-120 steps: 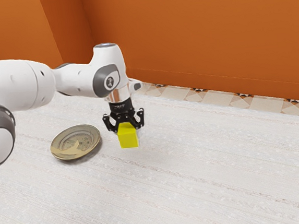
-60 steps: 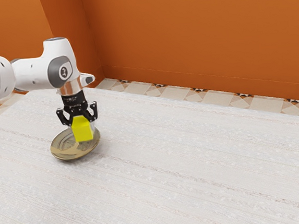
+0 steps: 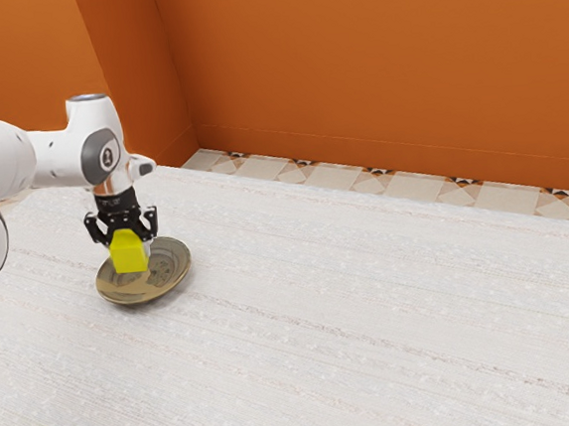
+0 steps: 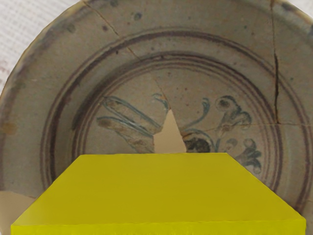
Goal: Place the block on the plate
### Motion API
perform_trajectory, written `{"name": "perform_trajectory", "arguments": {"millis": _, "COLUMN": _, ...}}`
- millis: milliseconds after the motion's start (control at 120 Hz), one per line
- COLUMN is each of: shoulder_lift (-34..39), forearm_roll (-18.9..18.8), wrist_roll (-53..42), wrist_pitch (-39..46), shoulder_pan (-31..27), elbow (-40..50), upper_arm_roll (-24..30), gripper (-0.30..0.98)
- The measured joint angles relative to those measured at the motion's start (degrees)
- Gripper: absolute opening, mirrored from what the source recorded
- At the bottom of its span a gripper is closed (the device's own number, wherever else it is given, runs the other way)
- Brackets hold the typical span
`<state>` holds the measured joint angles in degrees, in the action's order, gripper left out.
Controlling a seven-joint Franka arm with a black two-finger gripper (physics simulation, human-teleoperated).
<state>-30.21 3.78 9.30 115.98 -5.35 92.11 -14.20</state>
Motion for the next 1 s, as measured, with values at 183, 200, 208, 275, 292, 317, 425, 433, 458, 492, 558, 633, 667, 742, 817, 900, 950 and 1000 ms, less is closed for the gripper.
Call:
{"name": "perform_trajectory", "arguments": {"millis": 183, "shoulder_lift": -2.84, "forearm_roll": 1.88, "wrist_roll": -1.77, "wrist_pitch": 3.39, "shoulder_pan": -0.03, "elbow": -0.33, "upper_arm_roll": 0.07, "gripper": 0.43}}
{"name": "perform_trajectory", "arguments": {"millis": 200, "shoulder_lift": -2.90, "forearm_roll": 1.96, "wrist_roll": -1.91, "wrist_pitch": 3.57, "shoulder_pan": -0.02, "elbow": -0.33, "upper_arm_roll": 0.09, "gripper": 0.45}}
{"name": "perform_trajectory", "arguments": {"millis": 208, "shoulder_lift": -2.92, "forearm_roll": 2.00, "wrist_roll": -1.97, "wrist_pitch": 3.66, "shoulder_pan": -0.02, "elbow": -0.33, "upper_arm_roll": 0.10, "gripper": 0.46}}
{"name": "perform_trajectory", "arguments": {"millis": 275, "shoulder_lift": -3.01, "forearm_roll": 2.23, "wrist_roll": -2.46, "wrist_pitch": 4.24, "shoulder_pan": -0.01, "elbow": -0.33, "upper_arm_roll": 0.13, "gripper": 0.52}}
{"name": "perform_trajectory", "arguments": {"millis": 292, "shoulder_lift": -2.98, "forearm_roll": 2.27, "wrist_roll": -2.58, "wrist_pitch": 4.36, "shoulder_pan": -0.01, "elbow": -0.33, "upper_arm_roll": 0.13, "gripper": 0.53}}
{"name": "perform_trajectory", "arguments": {"millis": 317, "shoulder_lift": -2.84, "forearm_roll": 2.32, "wrist_roll": -2.75, "wrist_pitch": 4.51, "shoulder_pan": 0.01, "elbow": -0.30, "upper_arm_roll": 0.14, "gripper": 0.55}}
{"name": "perform_trajectory", "arguments": {"millis": 425, "shoulder_lift": -0.94, "forearm_roll": 2.36, "wrist_roll": -3.48, "wrist_pitch": 4.88, "shoulder_pan": 0.63, "elbow": -0.08, "upper_arm_roll": 0.13, "gripper": 0.60}}
{"name": "perform_trajectory", "arguments": {"millis": 433, "shoulder_lift": -0.75, "forearm_roll": 2.36, "wrist_roll": -3.53, "wrist_pitch": 4.87, "shoulder_pan": 0.71, "elbow": -0.04, "upper_arm_roll": 0.13, "gripper": 0.61}}
{"name": "perform_trajectory", "arguments": {"millis": 458, "shoulder_lift": -0.30, "forearm_roll": 2.33, "wrist_roll": -3.68, "wrist_pitch": 4.82, "shoulder_pan": 0.96, "elbow": 0.13, "upper_arm_roll": 0.12, "gripper": 0.62}}
{"name": "perform_trajectory", "arguments": {"millis": 492, "shoulder_lift": 0.43, "forearm_roll": 2.26, "wrist_roll": -3.87, "wrist_pitch": 4.51, "shoulder_pan": 1.25, "elbow": 0.30, "upper_arm_roll": 0.09, "gripper": 0.63}}
{"name": "perform_trajectory", "arguments": {"millis": 558, "shoulder_lift": 2.51, "forearm_roll": 2.01, "wrist_roll": -4.32, "wrist_pitch": 3.14, "shoulder_pan": 2.30, "elbow": 0.59, "upper_arm_roll": 0.12, "gripper": 0.64}}
{"name": "perform_trajectory", "arguments": {"millis": 633, "shoulder_lift": 4.74, "forearm_roll": 1.78, "wrist_roll": -5.40, "wrist_pitch": 1.48, "shoulder_pan": 3.45, "elbow": 1.05, "upper_arm_roll": 0.15, "gripper": 0.66}}
{"name": "perform_trajectory", "arguments": {"millis": 667, "shoulder_lift": 5.89, "forearm_roll": 1.47, "wrist_roll": -6.00, "wrist_pitch": 0.59, "shoulder_pan": 3.95, "elbow": 1.13, "upper_arm_roll": 0.15, "gripper": 0.66}}
{"name": "perform_trajectory", "arguments": {"millis": 742, "shoulder_lift": 9.31, "forearm_roll": 0.16, "wrist_roll": -7.50, "wrist_pitch": -1.37, "shoulder_pan": 5.58, "elbow": 1.15, "upper_arm_roll": 0.19, "gripper": 0.67}}
{"name": "perform_trajectory", "arguments": {"millis": 817, "shoulder_lift": 13.30, "forearm_roll": -0.67, "wrist_roll": -8.87, "wrist_pitch": -4.05, "shoulder_pan": 6.38, "elbow": 1.10, "upper_arm_roll": 0.26, "gripper": 0.67}}
{"name": "perform_trajectory", "arguments": {"millis": 900, "shoulder_lift": 16.87, "forearm_roll": -1.16, "wrist_roll": -10.20, "wrist_pitch": -6.98, "shoulder_pan": 6.98, "elbow": 1.06, "upper_arm_roll": 0.30, "gripper": 0.68}}
{"name": "perform_trajectory", "arguments": {"millis": 950, "shoulder_lift": 18.93, "forearm_roll": -1.34, "wrist_roll": -11.14, "wrist_pitch": -8.25, "shoulder_pan": 7.23, "elbow": 1.02, "upper_arm_roll": 0.31, "gripper": 0.68}}
{"name": "perform_trajectory", "arguments": {"millis": 1000, "shoulder_lift": 20.58, "forearm_roll": -1.48, "wrist_roll": -12.14, "wrist_pitch": -9.25, "shoulder_pan": 7.52, "elbow": 1.00, "upper_arm_roll": 0.31, "gripper": 0.68}}
